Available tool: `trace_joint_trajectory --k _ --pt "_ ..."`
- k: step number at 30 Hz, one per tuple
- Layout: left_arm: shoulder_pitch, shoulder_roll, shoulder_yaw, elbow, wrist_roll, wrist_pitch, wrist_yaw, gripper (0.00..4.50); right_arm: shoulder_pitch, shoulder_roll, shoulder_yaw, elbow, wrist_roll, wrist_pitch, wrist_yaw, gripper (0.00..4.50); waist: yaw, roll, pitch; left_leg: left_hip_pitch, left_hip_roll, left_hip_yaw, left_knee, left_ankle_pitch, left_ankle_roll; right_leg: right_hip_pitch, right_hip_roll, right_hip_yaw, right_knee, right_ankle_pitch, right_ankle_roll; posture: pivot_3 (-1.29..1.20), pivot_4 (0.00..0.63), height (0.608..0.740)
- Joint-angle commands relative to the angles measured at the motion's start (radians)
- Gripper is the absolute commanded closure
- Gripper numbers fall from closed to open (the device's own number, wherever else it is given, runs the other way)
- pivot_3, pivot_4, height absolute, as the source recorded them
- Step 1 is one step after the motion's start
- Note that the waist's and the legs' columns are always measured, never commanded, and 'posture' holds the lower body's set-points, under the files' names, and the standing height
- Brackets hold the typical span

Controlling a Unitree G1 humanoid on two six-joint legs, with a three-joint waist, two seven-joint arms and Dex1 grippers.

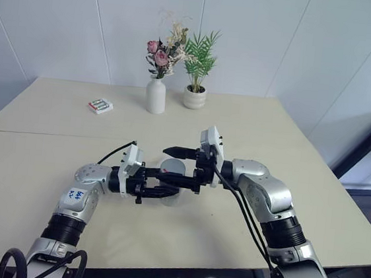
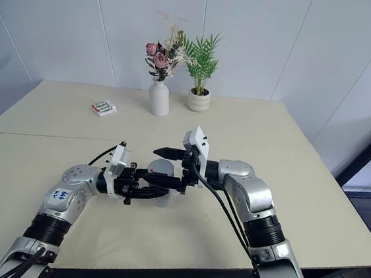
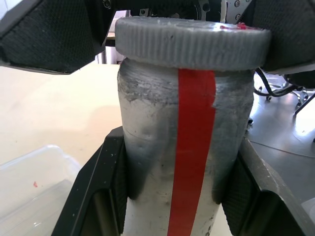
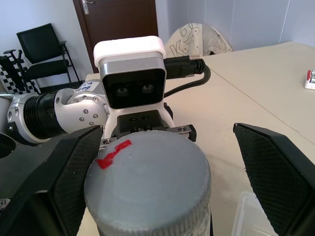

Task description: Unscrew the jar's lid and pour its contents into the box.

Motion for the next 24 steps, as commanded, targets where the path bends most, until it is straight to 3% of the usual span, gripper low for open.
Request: trace_joint_trajectory --k 1,24 --pt "0.008 0.004 0.009 -0.045 -0.019 -0.009 -0.007 2.47 -0.017 -0.026 -0.044 -0.009 0.003 -0.022 -0.006 0.02 0.000 0.000 0.000 0.000 0.000 0.000 0.000 0.000 0.000 0.000 0.000 0.000 0.000 0.000 0.000 0.00 0.150 0.740" --pt "0.004 0.007 0.011 -0.039 -0.018 -0.004 -0.010 2.47 0.074 -0.246 -0.151 0.030 0.019 -0.010 0.020 0.02 0.000 0.000 0.000 0.000 0.000 0.000 0.000 0.000 0.000 0.000 0.000 0.000 0.000 0.000 0.000 0.00 0.150 0.740"
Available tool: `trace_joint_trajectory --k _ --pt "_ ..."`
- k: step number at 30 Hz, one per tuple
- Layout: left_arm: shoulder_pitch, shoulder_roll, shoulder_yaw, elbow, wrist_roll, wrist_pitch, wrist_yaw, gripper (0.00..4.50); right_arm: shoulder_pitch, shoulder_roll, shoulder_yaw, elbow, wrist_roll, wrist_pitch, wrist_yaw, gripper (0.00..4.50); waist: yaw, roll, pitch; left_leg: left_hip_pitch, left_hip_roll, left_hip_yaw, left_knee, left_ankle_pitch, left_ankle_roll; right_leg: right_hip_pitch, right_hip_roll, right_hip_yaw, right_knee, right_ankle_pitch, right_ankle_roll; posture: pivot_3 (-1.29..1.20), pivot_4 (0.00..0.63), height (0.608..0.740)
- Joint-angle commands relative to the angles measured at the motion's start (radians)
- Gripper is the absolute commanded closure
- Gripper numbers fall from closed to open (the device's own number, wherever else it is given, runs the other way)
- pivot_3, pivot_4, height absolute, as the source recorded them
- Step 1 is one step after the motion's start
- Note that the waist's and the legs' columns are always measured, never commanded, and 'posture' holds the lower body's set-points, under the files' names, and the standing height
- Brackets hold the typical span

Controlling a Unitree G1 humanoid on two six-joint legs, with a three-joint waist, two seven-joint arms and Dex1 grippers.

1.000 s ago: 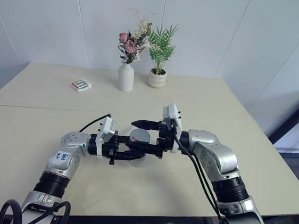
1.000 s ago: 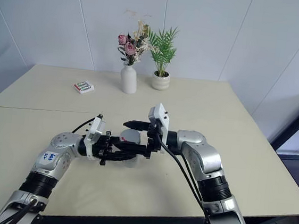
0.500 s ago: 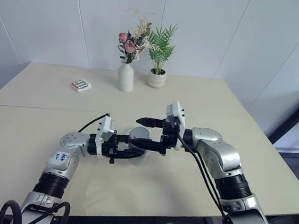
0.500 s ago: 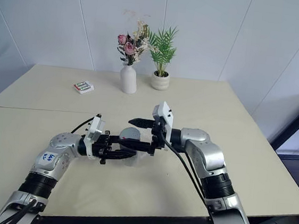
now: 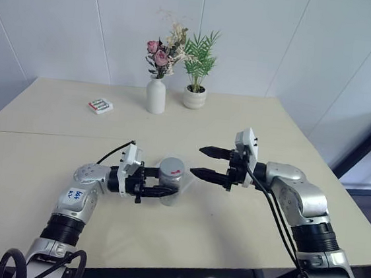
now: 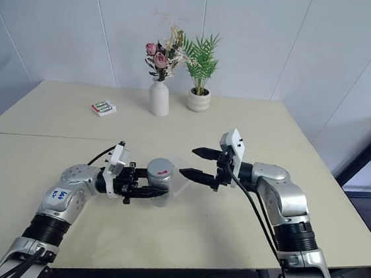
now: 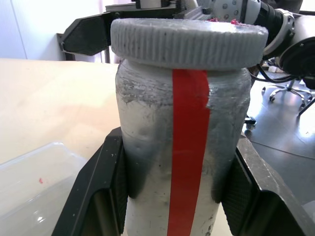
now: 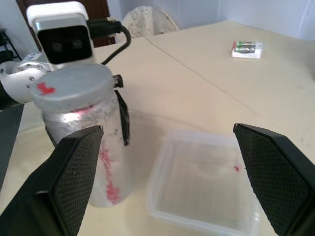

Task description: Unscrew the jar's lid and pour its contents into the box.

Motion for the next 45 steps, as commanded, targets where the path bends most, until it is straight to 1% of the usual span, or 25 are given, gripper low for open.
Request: trace_joint_trajectory --k 1,5,7,9,14,15,18,22,31,38,45 --pt "0.003 0.005 0.010 -0.039 -0.018 -0.008 -0.009 2.47 0.002 -0.045 -0.049 0.004 0.006 -0.008 0.014 0.02 0.001 0.000 0.000 0.000 0.000 0.000 0.000 0.000 0.000 0.000 0.000 0.000 0.000 0.000 0.000 0.00 0.150 0.740" --pt "0.006 0.006 0.011 -0.043 -0.019 -0.006 -0.006 2.47 0.008 -0.070 -0.065 0.007 0.016 -0.009 0.032 0.02 0.001 0.000 0.000 0.000 0.000 0.000 0.000 0.000 0.000 0.000 0.000 0.000 0.000 0.000 0.000 0.00 0.150 0.740" --pt "0.009 0.007 0.011 -0.044 -0.019 -0.005 -0.006 2.47 0.006 -0.062 -0.072 -0.035 0.056 0.018 0.050 0.02 0.000 0.000 0.000 0.000 0.000 0.000 0.000 0.000 0.000 0.000 0.000 0.000 0.000 0.000 0.000 0.00 0.150 0.740" --pt "0.011 0.008 0.012 -0.046 -0.019 -0.004 -0.004 2.47 -0.003 -0.032 -0.072 -0.090 0.100 0.052 0.042 0.02 -0.002 0.000 0.000 0.000 0.000 0.000 0.000 0.000 0.000 0.000 0.000 0.000 0.000 0.000 0.000 0.00 0.150 0.740" --pt "0.014 0.004 0.010 -0.048 -0.019 -0.005 0.000 2.47 -0.007 0.041 -0.048 -0.166 0.132 0.099 -0.020 0.02 0.000 0.000 0.000 0.000 0.000 0.000 0.000 0.000 0.000 0.000 0.000 0.000 0.001 0.000 0.000 0.00 0.150 0.740" --pt "0.014 0.003 0.010 -0.049 -0.019 -0.005 0.000 2.47 -0.006 0.049 -0.046 -0.176 0.133 0.105 -0.027 0.02 0.001 0.000 0.000 0.000 0.000 0.000 0.000 0.000 0.000 0.000 0.000 0.000 0.001 0.000 0.000 0.00 0.150 0.740" --pt "0.013 -0.006 0.002 -0.052 -0.017 -0.006 0.002 2.47 -0.020 0.133 0.022 -0.200 0.106 0.102 -0.073 0.02 -0.001 0.000 0.000 0.000 0.000 0.000 0.001 0.000 0.000 0.000 0.000 0.000 0.001 0.000 0.000 0.00 0.150 0.740" --pt "0.012 -0.007 0.002 -0.053 -0.017 -0.004 0.003 2.47 -0.043 0.167 0.053 -0.187 0.090 0.096 -0.082 0.02 0.002 0.000 0.000 0.000 0.000 0.000 0.000 0.000 0.000 0.000 0.000 0.000 0.001 0.000 0.000 0.00 0.150 0.740" --pt "0.014 -0.005 0.002 -0.060 -0.016 0.002 0.004 2.47 -0.102 0.196 0.094 -0.115 0.039 0.068 -0.076 0.02 0.002 0.000 0.000 0.000 0.000 0.000 0.000 0.000 0.000 0.000 0.000 0.000 0.001 0.000 0.000 0.00 0.150 0.740" --pt "0.010 -0.003 0.002 -0.060 -0.016 0.005 0.004 2.47 -0.102 0.198 0.108 -0.116 0.026 0.087 -0.076 0.02 0.001 0.000 0.000 0.000 0.000 0.000 0.001 0.000 0.000 0.000 0.000 0.000 0.001 0.000 0.000 0.00 0.150 0.740" --pt "0.007 -0.003 0.002 -0.058 -0.016 0.005 0.006 2.47 -0.078 0.175 0.126 -0.143 0.009 0.114 -0.081 0.02 0.001 0.000 0.000 0.000 0.000 0.000 0.000 0.000 0.000 0.000 0.000 0.000 0.001 0.000 0.000 0.00 0.150 0.740"
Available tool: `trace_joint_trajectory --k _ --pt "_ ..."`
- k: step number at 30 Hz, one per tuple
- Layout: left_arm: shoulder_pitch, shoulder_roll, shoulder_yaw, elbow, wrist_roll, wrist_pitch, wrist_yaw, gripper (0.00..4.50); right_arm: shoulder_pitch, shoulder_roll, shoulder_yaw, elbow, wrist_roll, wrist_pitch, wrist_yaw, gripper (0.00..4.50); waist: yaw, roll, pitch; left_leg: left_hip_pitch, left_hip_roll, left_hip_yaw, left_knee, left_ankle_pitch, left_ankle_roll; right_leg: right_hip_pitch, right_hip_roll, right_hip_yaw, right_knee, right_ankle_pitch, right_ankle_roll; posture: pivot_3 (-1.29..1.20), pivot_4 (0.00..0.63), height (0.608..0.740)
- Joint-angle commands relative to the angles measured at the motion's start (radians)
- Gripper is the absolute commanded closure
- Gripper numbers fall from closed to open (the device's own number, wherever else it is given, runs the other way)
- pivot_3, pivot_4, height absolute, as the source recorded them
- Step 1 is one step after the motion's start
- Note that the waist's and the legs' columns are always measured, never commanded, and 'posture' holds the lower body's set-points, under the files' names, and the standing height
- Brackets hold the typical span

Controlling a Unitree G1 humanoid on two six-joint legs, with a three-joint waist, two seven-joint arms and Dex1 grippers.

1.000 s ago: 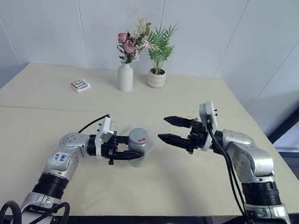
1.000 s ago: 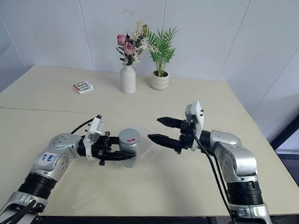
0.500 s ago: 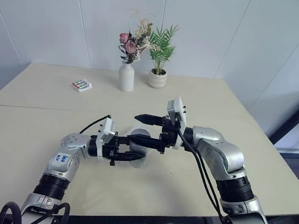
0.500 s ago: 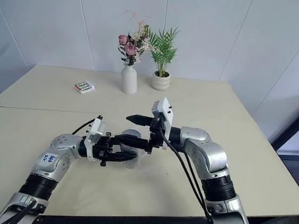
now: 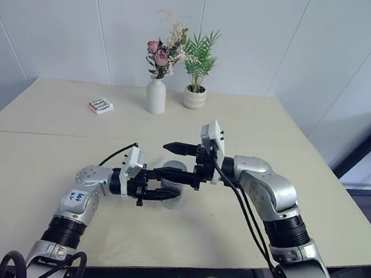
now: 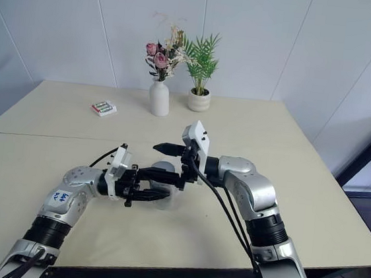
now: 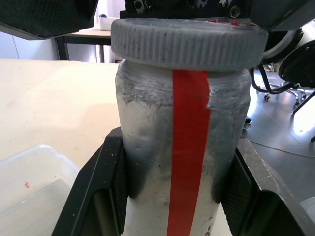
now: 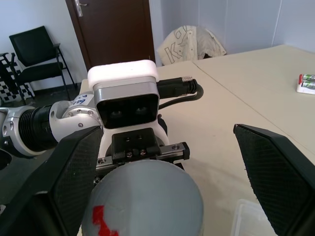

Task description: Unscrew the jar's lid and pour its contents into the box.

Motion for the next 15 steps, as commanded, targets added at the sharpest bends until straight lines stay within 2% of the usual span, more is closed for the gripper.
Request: trace_joint_trajectory --k 1,15 --pt "-0.009 0.004 0.011 -0.029 -0.018 -0.004 -0.001 2.47 0.012 -0.016 0.003 -0.040 -0.005 0.021 -0.006 0.02 0.001 0.000 0.000 0.000 0.000 0.000 0.000 0.000 0.000 0.000 0.000 0.000 0.000 0.000 0.000 0.00 0.150 0.740" --pt "-0.005 0.004 0.011 -0.032 -0.019 -0.002 0.004 2.47 0.010 -0.023 -0.026 -0.033 0.004 0.026 -0.020 0.02 0.000 0.000 0.000 0.000 0.000 0.000 0.000 0.000 0.000 0.000 0.000 0.000 0.000 0.000 0.000 0.00 0.150 0.740"
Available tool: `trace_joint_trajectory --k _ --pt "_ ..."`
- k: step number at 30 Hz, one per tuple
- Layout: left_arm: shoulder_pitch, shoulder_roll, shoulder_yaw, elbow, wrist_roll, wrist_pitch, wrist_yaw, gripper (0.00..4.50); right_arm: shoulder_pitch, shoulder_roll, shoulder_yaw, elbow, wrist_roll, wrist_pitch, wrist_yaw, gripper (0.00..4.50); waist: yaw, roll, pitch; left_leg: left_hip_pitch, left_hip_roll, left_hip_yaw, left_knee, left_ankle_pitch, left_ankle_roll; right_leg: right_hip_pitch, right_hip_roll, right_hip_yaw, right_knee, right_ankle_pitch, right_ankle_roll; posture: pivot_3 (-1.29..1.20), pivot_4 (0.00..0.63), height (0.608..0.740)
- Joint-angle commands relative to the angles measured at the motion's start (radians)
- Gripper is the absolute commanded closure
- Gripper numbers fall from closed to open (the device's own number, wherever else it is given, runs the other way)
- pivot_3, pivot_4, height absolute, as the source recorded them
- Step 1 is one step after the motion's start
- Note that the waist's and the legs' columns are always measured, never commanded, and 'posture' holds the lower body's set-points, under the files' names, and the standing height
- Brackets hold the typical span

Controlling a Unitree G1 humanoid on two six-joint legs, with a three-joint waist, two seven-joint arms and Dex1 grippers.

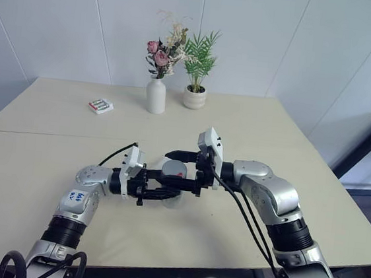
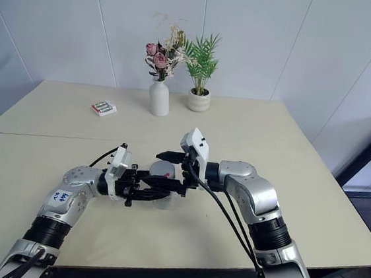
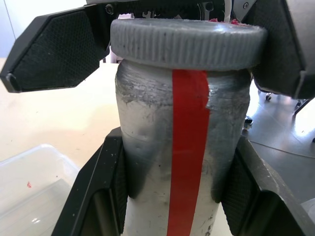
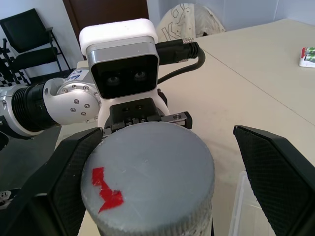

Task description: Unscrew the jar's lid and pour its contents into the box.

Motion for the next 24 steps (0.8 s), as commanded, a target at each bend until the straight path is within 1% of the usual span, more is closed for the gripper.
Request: trace_joint_trajectory --k 1,7,12,24 --pt "-0.004 0.004 0.011 -0.032 -0.019 -0.002 -0.002 2.47 -0.013 0.003 -0.039 -0.008 0.013 -0.017 -0.007 0.02 0.000 0.000 0.000 0.000 0.000 0.000 0.000 0.000 0.000 0.000 0.000 0.000 0.000 0.000 0.000 0.00 0.150 0.740" --pt "0.003 0.009 0.013 -0.041 -0.020 -0.002 0.000 2.47 0.003 -0.035 -0.057 -0.004 0.025 -0.023 0.021 0.02 0.001 0.000 0.000 0.000 0.000 0.000 0.000 0.000 0.000 0.000 0.000 0.000 0.000 0.000 0.000 0.00 0.150 0.740" --pt "0.002 0.011 0.013 -0.040 -0.020 -0.004 0.001 2.47 0.015 -0.078 -0.101 0.026 0.030 -0.024 0.020 0.02 0.001 0.000 0.000 0.000 0.000 0.000 0.000 0.000 0.000 0.000 0.000 0.000 0.000 0.000 0.000 0.00 0.150 0.740" --pt "-0.003 0.010 0.011 -0.037 -0.020 0.000 0.000 2.47 0.051 -0.158 -0.148 0.075 0.040 -0.034 0.022 0.02 0.003 0.000 0.000 0.000 0.000 0.000 0.000 0.000 0.000 0.000 0.000 0.000 0.000 0.000 0.000 0.00 0.150 0.740"
